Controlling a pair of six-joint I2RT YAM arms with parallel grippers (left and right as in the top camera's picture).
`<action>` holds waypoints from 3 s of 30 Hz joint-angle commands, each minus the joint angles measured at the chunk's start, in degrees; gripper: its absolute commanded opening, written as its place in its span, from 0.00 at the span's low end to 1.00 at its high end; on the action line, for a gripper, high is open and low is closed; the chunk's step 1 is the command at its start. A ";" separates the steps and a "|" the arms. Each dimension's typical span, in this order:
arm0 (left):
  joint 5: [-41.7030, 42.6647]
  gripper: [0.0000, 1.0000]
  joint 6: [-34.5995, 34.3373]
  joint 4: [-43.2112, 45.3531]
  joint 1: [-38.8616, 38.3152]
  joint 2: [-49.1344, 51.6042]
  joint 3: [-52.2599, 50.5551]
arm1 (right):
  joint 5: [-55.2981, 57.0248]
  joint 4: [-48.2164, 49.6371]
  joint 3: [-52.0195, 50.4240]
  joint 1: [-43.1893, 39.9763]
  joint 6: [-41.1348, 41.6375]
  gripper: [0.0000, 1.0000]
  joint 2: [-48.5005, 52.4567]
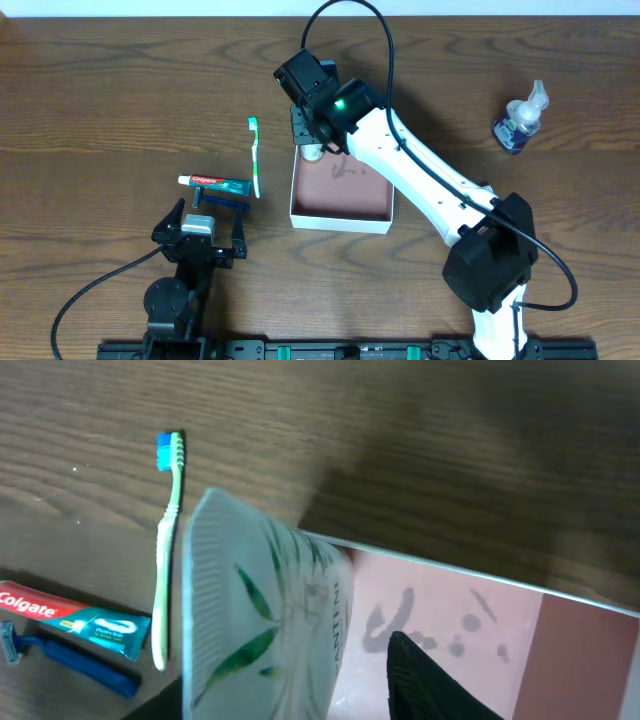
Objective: Pack container
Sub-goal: 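Carry the Pantene tube into the box and release it upright, then move the right gripper down onto the green soap bar box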
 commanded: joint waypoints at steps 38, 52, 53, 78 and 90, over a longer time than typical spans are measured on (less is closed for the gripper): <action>0.63 0.98 0.72 -0.96 0.28 -0.04 -1.57 | 4.48 -38.40 8.63 -26.51 9.35 0.74 -25.70; 0.63 0.98 0.72 -0.96 0.28 -0.04 -1.57 | 2.36 -26.82 -22.51 -30.99 24.46 0.75 -25.70; 0.63 0.98 0.72 -0.96 0.28 -0.04 -1.57 | 1.73 -24.79 -25.07 -30.99 25.75 0.75 -25.73; 0.63 0.98 0.74 -0.96 0.28 -0.04 -1.57 | -4.09 7.30 -56.13 -36.85 26.05 0.71 -25.70; 0.63 0.98 0.72 -0.96 0.28 -0.04 -1.57 | -2.84 16.63 -58.18 -38.51 17.51 0.70 -25.68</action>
